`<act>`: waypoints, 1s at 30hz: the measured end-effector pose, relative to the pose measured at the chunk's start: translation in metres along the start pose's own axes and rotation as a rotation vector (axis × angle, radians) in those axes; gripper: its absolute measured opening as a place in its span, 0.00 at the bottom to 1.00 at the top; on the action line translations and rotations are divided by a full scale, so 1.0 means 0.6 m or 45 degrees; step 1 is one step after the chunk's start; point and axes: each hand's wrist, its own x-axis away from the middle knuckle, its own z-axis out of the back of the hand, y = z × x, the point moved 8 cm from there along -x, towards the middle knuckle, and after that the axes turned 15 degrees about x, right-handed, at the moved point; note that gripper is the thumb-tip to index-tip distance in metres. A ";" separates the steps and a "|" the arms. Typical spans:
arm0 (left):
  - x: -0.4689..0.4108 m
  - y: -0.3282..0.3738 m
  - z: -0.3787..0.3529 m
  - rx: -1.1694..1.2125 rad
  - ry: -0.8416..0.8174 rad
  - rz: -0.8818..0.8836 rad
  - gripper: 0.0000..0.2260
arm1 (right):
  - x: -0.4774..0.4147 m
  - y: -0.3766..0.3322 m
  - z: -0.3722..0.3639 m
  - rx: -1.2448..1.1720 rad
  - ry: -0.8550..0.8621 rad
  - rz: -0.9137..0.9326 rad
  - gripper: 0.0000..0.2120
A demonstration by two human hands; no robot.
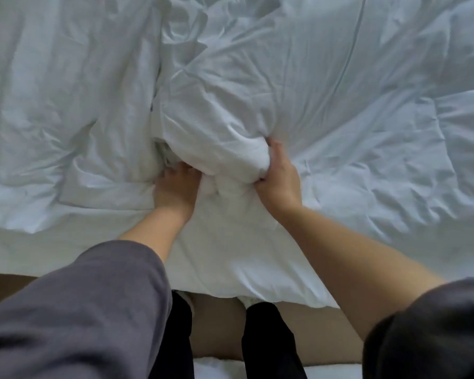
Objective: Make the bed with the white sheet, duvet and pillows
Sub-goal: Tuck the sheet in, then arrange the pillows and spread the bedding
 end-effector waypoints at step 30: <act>0.131 -0.618 0.166 2.070 0.500 1.669 0.43 | -0.012 -0.629 -0.083 1.029 -0.091 0.840 0.49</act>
